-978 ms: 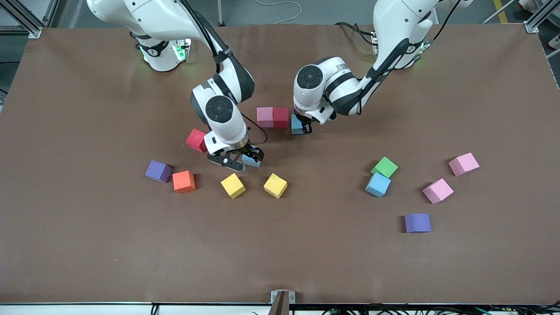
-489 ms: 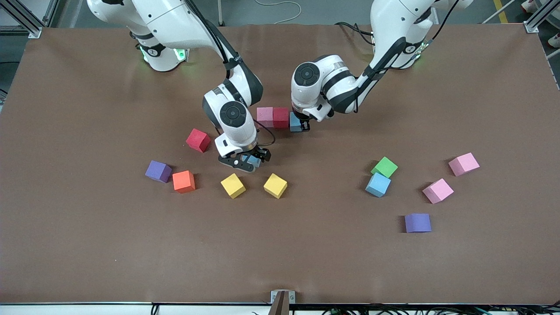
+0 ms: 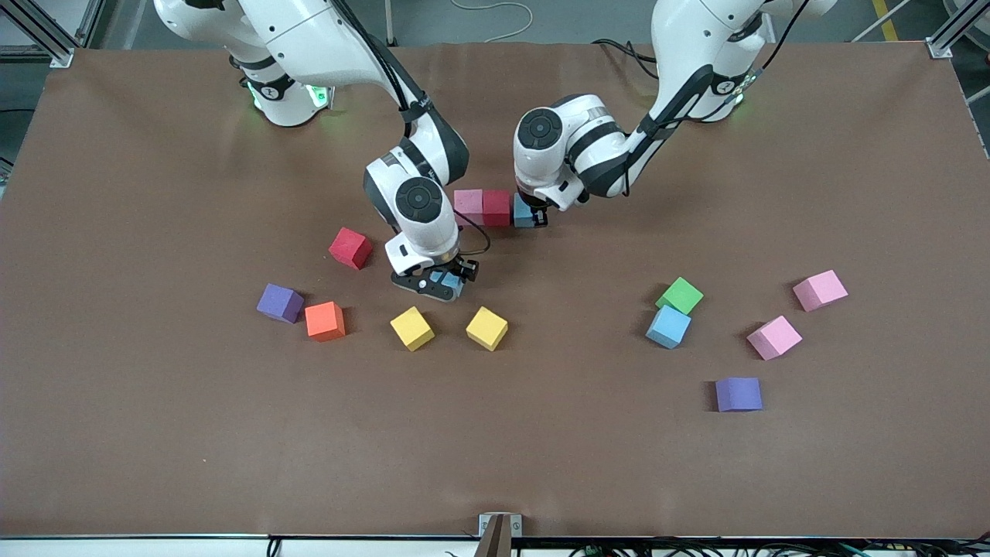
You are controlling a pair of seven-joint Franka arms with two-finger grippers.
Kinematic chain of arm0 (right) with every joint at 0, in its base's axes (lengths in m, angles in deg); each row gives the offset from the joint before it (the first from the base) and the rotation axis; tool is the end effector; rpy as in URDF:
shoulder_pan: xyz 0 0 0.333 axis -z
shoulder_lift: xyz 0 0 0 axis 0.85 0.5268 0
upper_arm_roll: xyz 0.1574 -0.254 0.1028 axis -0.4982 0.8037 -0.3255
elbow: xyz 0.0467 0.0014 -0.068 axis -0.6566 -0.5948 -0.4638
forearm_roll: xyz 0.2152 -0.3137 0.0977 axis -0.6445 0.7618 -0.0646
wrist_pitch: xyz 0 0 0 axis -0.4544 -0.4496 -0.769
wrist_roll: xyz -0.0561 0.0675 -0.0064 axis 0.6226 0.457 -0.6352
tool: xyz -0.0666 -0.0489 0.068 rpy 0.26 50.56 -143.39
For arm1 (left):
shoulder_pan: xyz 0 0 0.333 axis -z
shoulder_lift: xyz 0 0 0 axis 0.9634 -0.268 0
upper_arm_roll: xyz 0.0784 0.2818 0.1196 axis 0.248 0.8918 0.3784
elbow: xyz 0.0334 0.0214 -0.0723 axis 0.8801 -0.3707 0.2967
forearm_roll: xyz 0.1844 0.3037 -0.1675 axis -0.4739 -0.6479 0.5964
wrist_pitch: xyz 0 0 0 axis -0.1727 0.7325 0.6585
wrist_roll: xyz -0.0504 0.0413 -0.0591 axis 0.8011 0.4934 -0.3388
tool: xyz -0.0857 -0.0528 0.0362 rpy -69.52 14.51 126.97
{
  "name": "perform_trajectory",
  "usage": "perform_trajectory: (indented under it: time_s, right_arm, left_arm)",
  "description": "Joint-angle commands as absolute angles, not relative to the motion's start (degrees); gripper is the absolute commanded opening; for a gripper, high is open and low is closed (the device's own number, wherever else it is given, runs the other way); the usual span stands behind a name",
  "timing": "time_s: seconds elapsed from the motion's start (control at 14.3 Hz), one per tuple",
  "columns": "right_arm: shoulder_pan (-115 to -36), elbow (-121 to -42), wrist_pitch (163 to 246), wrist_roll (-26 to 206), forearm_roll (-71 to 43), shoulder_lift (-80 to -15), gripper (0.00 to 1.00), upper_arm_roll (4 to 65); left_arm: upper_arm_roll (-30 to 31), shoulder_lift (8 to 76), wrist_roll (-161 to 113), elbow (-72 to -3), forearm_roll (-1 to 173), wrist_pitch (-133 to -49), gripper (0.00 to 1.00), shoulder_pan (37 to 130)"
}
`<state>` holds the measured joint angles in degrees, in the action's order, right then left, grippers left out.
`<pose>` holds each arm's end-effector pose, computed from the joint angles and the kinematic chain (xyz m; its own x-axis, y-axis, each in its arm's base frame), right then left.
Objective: Arrange 11 blocks into digit 3
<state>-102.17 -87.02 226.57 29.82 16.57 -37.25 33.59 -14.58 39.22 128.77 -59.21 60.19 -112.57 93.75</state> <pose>0.4961 0.4175 0.2114 0.9443 -0.3274 -0.0333 -0.3277 -0.9447 -0.0065 0.3428 -0.4495 0.2030 -0.0964 0.9943 0.0457 0.9876 0.1012 -0.1198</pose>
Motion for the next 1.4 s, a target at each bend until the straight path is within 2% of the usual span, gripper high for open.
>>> perform_trajectory:
  time_s: [0.0,0.14,0.21,0.42,0.77,1.33]
  right_arm:
    - [-101.9,-88.1,227.9,28.7,17.3,-37.1,0.36,33.4]
    - [-101.4,-87.9,227.2,28.6,17.3,-37.7,0.06,33.4]
    - [-100.9,-87.8,227.2,29.0,17.3,-38.0,0.01,33.4]
    - [-97.8,-87.2,224.8,31.0,17.3,-40.9,0.0,33.4]
    - [-93.5,-82.8,215.4,36.3,17.2,-44.1,0.0,33.4]
    - [-92.5,-82.6,212.1,39.4,17.2,-45.1,0.01,33.4]
  left_arm:
    - [-14.7,40.3,139.5,-60.2,59.4,-112.6,0.2,95.4]
    - [-14.7,40.3,139.6,-60.0,59.4,-113.0,0.2,95.5]
    - [-14.7,40.2,139.6,-59.9,59.4,-113.1,0.2,95.5]
    - [-14.7,39.9,139.6,-59.8,59.5,-113.2,0.21,95.5]
    - [-14.6,39.8,139.6,-59.4,59.5,-114.1,0.21,95.6]
    - [-14.6,39.4,139.8,-58.8,59.5,-114.1,0.21,95.7]
